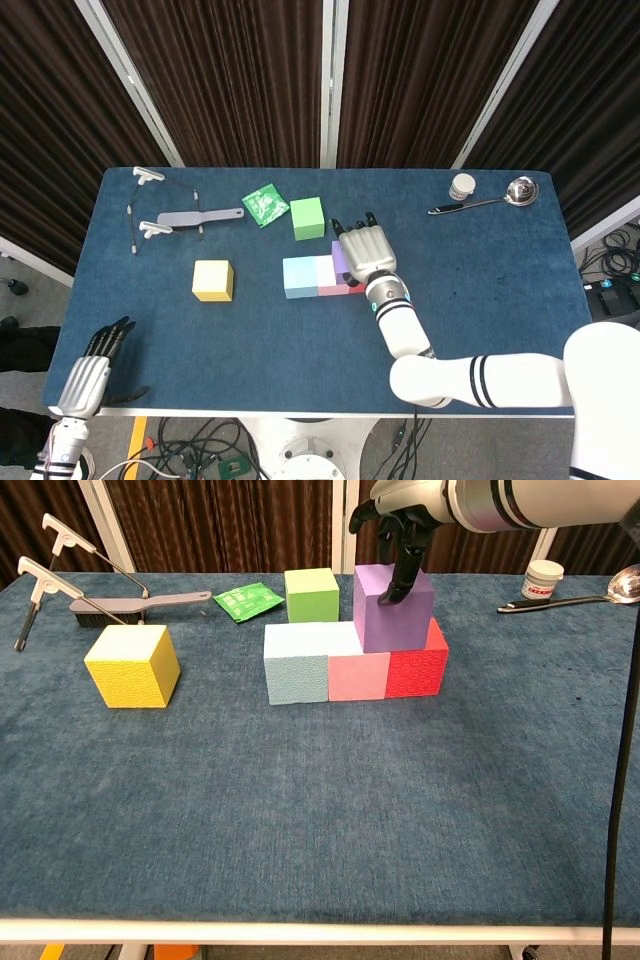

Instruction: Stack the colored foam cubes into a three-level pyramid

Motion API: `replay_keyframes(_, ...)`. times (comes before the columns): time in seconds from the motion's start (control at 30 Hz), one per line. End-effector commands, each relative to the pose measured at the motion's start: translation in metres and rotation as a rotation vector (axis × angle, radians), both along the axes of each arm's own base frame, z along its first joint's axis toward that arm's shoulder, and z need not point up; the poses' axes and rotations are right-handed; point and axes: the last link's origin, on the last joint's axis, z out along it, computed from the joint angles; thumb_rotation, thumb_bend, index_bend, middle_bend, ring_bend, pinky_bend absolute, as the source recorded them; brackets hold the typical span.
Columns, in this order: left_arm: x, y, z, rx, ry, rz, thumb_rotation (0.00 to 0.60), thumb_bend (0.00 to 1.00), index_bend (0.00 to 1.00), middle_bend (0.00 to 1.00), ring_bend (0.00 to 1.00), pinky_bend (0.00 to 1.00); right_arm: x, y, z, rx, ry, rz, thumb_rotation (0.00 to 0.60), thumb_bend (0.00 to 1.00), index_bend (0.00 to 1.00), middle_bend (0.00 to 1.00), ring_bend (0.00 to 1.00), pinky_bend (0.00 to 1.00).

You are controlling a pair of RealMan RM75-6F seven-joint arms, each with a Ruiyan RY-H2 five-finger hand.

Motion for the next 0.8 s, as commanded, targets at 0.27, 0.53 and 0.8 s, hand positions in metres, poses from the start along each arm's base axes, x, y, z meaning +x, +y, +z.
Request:
replay_keyframes(0.27, -0.0002, -0.0004, -0.0001, 0.000, -0.001, 0.000, 0.600, 0.01, 0.05, 0.01, 0.00, 0.00, 0.0002, 0.0009, 0.0017, 0.000, -0.002, -0.003, 0.600, 0.22, 0.00, 0.63, 0.16, 0.00)
replay_keyframes(0.53, 0.0000, -0.0005, -0.0004, 0.000, 0.001, -0.001, 0.600, 0.01, 0.05, 0.01, 0.00, 0.00, -0.0008, 0.0008, 0.0038, 0.002, -0.009, -0.013, 0.600, 0.15, 0.00, 0.27, 0.05, 0.00)
replay_keyframes(0.8, -0.0001, -0.0006, -0.0004, 0.000, 0.000, 0.000, 0.600, 0.01, 0.05, 0.01, 0.00, 0.00, -0.0023, 0.0007, 0.0038, -0.001, -0.017, -0.014, 0.600, 0.15, 0.00, 0.12, 0.00, 0.00)
